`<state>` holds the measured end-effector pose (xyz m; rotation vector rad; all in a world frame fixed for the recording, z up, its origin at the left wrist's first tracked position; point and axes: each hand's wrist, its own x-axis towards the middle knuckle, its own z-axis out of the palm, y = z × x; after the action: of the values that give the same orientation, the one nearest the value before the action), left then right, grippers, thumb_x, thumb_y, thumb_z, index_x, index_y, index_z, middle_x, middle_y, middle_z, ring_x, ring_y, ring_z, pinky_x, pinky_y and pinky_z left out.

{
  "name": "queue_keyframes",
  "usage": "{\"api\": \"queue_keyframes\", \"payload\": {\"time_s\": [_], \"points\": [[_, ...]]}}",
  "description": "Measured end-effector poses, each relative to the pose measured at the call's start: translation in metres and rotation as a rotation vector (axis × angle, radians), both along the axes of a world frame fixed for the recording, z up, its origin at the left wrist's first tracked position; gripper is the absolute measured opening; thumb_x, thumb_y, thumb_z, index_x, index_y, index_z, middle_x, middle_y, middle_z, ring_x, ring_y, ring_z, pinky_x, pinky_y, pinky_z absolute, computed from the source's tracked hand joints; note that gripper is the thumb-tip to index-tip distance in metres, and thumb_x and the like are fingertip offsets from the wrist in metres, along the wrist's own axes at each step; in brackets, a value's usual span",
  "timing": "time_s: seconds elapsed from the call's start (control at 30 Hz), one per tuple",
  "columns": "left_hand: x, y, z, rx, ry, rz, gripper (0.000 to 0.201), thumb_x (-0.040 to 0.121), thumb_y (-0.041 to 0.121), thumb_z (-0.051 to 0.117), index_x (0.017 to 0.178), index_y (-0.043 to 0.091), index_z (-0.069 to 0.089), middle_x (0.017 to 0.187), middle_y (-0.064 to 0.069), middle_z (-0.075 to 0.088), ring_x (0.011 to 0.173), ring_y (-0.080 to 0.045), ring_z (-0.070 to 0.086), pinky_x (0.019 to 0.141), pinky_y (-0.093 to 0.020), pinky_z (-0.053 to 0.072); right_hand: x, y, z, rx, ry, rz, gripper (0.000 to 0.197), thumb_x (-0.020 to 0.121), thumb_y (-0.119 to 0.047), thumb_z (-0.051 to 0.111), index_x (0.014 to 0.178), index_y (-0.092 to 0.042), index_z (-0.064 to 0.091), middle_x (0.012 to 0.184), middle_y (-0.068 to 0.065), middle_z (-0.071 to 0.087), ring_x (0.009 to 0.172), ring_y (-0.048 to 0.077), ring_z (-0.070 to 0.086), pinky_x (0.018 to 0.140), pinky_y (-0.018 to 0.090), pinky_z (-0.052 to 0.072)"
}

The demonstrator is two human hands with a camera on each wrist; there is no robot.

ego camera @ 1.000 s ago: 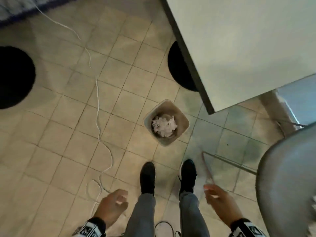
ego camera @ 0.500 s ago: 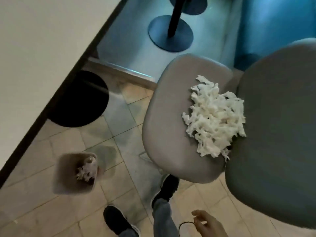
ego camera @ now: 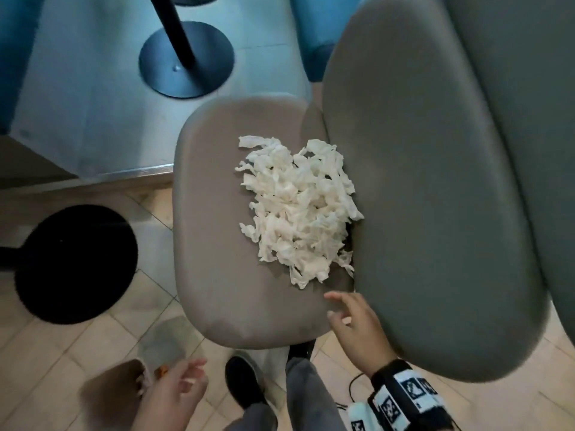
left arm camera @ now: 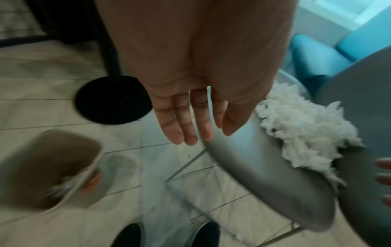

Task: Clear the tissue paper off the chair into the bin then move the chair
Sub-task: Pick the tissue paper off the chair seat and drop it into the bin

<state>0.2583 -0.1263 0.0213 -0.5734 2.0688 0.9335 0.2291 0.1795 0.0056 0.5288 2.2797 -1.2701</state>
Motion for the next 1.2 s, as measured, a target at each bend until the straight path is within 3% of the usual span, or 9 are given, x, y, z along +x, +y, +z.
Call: {"api": "queue_keyframes", "payload": {"time_s": [0.1,0.27,0.47,0.6,0.73,0.87,0.97,1.07,1.2], "points": [[-0.059,0.021,-0.021,-0.003,0.127,-0.1,0.028,0.088,0.017,0.069,0.102,0.041,0.064,0.108,0.009,0.069,0.089,-0.009,0.067,0.081,-0.026,0.053,-0.044,-0.001,0.002,0.013,0.072,-0.084,0.028,0.091,-0.022,0.059,0.118,-0.032,0.059,0.117,-0.013,0.05,0.099,0.003,0.053,0.087,0.019,0.044],[-0.149,0.088,-0.044,-0.017,0.322,-0.297,0.046,0.09,0.026,0.064,0.133,0.036,0.051,0.123,0.007,0.05,0.081,-0.006,0.059,0.082,-0.026,0.044,-0.1,0.003,-0.017,0.04,0.093,-0.147,0.054,0.083,-0.015,0.064,0.131,-0.037,0.051,0.137,-0.007,0.038,0.125,0.012,0.044,0.104,0.028,0.036],[-0.209,0.129,-0.082,-0.062,0.35,-0.456,0.064,0.086,0.037,0.07,0.141,0.045,0.039,0.153,0.002,0.032,0.13,-0.023,0.046,0.105,-0.042,0.042,-0.138,0.003,-0.059,0.22,0.0,-0.056,0.071,0.081,-0.023,0.068,0.14,-0.041,0.034,0.151,-0.006,0.019,0.133,0.029,0.037,0.109,0.049,0.037],[-0.223,0.128,-0.103,-0.149,0.376,-0.548,0.044,0.091,0.027,0.061,0.134,0.031,0.052,0.135,0.0,0.051,0.119,-0.026,0.055,0.092,-0.037,0.045,-0.15,0.001,-0.083,0.327,-0.043,-0.121,0.064,0.081,-0.024,0.065,0.136,-0.039,0.037,0.144,0.0,0.036,0.122,0.031,0.048,0.099,0.049,0.045],[-0.226,0.113,-0.104,-0.089,0.415,-0.414,0.037,0.09,0.021,0.058,0.126,0.03,0.061,0.114,0.002,0.057,0.103,-0.02,0.057,0.082,-0.026,0.04,-0.156,-0.003,-0.089,0.347,0.014,-0.18,0.041,0.083,-0.014,0.061,0.122,-0.026,0.059,0.127,0.005,0.058,0.113,0.03,0.055,0.093,0.043,0.048],[-0.23,0.097,-0.088,0.013,0.466,-0.242,0.033,0.092,0.015,0.051,0.108,0.037,0.069,0.091,0.004,0.047,0.08,-0.007,0.051,0.071,-0.018,0.039,-0.158,-0.002,-0.077,0.267,0.046,-0.333,0.039,0.089,-0.012,0.048,0.126,-0.01,0.059,0.131,0.009,0.055,0.124,0.029,0.048,0.105,0.036,0.038],[-0.237,0.086,-0.074,-0.005,0.526,-0.1,0.027,0.095,0.015,0.045,0.08,0.025,0.066,0.087,0.006,0.047,0.079,-0.001,0.051,0.068,-0.02,0.037,-0.154,0.002,-0.056,0.198,0.036,-0.472,0.024,0.095,-0.025,0.043,0.099,-0.013,0.063,0.109,0.006,0.056,0.108,0.025,0.052,0.091,0.033,0.039],[-0.243,0.077,-0.066,0.059,0.57,0.044,0.025,0.094,0.026,0.044,0.074,0.024,0.06,0.088,0.012,0.047,0.083,-0.008,0.055,0.074,-0.034,0.053,-0.146,0.005,-0.035,0.207,0.037,-0.501,0.036,0.093,-0.054,0.046,0.064,-0.034,0.04,0.093,-0.002,0.046,0.09,0.016,0.044,0.08,0.03,0.031],[-0.243,0.074,-0.058,0.036,0.562,0.051,0.025,0.089,0.041,0.06,0.074,0.021,0.06,0.089,0.009,0.045,0.084,-0.018,0.058,0.075,-0.044,0.057,-0.128,0.004,-0.026,0.297,0.1,-0.462,0.036,0.092,-0.035,0.059,0.066,-0.011,0.052,0.081,0.004,0.052,0.076,0.024,0.052,0.064,0.028,0.031]]}}
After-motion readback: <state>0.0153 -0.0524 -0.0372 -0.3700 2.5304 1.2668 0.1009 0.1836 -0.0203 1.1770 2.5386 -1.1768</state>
